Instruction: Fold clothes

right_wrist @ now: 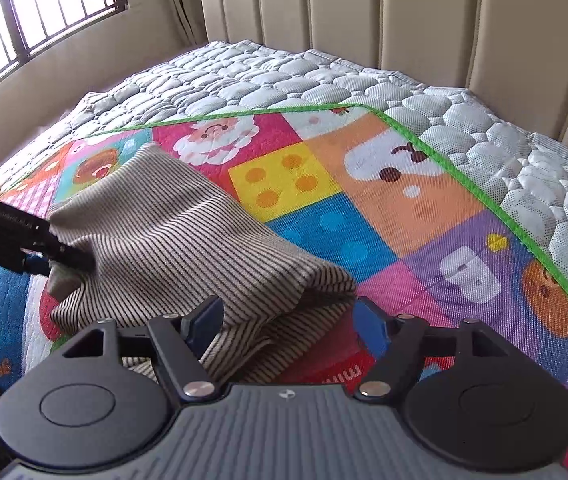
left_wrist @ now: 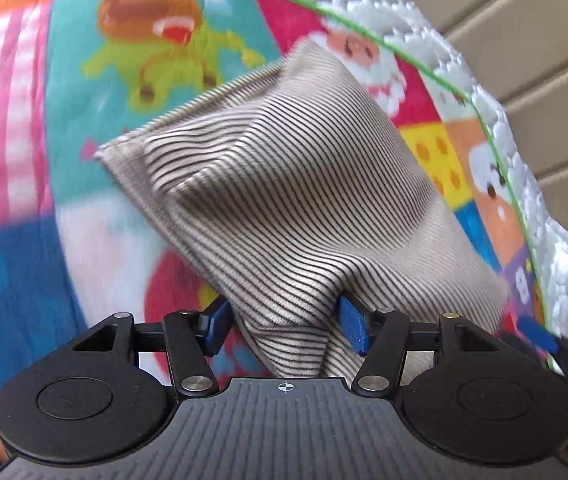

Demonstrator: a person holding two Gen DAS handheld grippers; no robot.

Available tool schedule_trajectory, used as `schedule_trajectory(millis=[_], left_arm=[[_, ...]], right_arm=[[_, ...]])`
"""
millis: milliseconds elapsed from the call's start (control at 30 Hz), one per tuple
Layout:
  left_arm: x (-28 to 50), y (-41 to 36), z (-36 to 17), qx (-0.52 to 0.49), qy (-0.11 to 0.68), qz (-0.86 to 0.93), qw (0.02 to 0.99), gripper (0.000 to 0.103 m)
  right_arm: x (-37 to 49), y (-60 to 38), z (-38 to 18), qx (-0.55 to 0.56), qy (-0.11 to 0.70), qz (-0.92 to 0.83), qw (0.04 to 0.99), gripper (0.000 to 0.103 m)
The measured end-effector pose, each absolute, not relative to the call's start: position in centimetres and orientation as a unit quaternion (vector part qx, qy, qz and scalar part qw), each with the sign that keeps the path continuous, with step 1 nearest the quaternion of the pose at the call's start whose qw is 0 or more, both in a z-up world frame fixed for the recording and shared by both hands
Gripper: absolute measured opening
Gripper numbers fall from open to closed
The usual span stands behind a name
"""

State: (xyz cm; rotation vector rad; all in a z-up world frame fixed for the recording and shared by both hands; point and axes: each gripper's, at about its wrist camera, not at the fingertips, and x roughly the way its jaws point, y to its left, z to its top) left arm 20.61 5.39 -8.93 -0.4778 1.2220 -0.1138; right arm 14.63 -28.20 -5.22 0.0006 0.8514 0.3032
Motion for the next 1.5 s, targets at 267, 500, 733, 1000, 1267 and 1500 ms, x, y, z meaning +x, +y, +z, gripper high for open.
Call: schedule_trajectory(millis=[267,500,733,1000,1267,1500], left_arm=[[26.0,5.5,-8.2,-0.179,0.506,-0.028,0.843,0.071],[22.7,6.1,-8.6,-0.216,0.53,-0.05,0.818,0.081],[18.7,4.8,-6.3,-0.123,0.515,-0.069,0.845,0.093],[14.9,2.4,-5.0,-0.074,0.487,-0.097,0.865,0.095],[14.2,1.5,-7.9,0.026,0.511,-0.076,0.856,0.098],[14.6,2.3,-8.3,0.032,0.512,-0.054,0.857,0.1]], right_arm=[[17.2,-27.4,-6.5,-0.037,0.41,0.12,0.903,0.08],[17.3,-25.4,-8.6,-0.1,0.442,0.139,0.88,0.08],[12.7,-20.9,-7.9,-0.152,0.444,0.245,0.848,0.075],[11.2,-22.2,-4.5,-0.091,0.411,0.239,0.875,0.085],[12.6,-22.4,-5.7,-0.055,0.435,0.172,0.882,0.103],[14.5,-21.5,-9.7,-0.107,0.486,0.134,0.857,0.103]])
